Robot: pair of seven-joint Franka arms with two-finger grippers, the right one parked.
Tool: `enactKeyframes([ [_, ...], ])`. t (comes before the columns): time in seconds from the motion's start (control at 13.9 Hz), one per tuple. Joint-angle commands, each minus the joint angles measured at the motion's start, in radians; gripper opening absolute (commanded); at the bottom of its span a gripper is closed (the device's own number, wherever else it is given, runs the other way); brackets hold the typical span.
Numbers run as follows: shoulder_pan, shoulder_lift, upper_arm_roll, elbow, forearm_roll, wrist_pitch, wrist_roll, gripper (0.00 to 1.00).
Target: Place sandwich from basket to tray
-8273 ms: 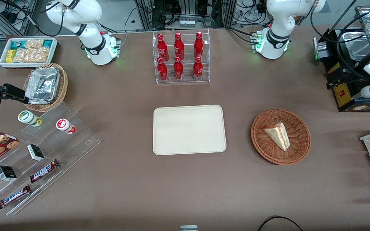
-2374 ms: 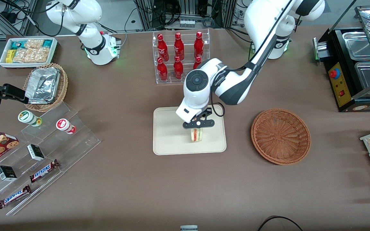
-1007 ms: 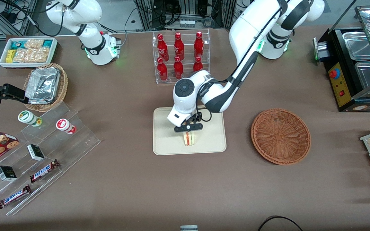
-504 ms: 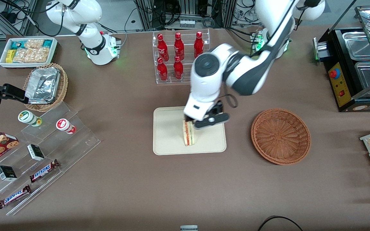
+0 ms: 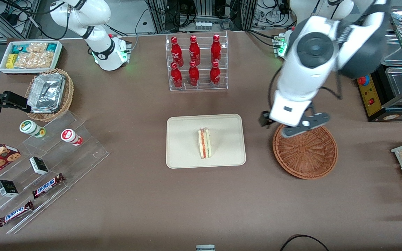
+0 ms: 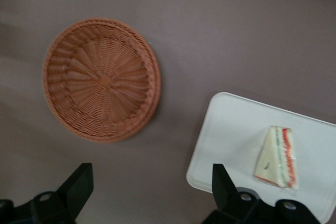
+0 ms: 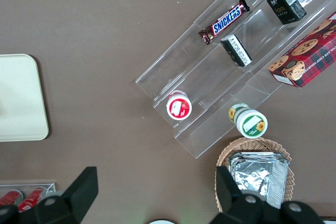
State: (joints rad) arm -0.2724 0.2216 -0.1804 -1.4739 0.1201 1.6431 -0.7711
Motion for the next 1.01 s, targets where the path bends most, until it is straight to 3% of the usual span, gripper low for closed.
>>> enactKeyframes([
  [0.0,0.105,-0.112,-0.008,-0.113,-0.036,-0.012,0.154,1.00],
  [0.14,0.179,-0.166,-0.008,-0.158,-0.039,-0.013,0.277,1.00],
  [0.36,0.300,-0.228,-0.007,-0.195,-0.102,-0.028,0.491,1.00],
  [0.65,0.416,-0.249,-0.005,-0.189,-0.106,-0.077,0.709,1.00],
  [0.94,0.461,-0.246,-0.007,-0.169,-0.109,-0.086,0.748,1.00],
])
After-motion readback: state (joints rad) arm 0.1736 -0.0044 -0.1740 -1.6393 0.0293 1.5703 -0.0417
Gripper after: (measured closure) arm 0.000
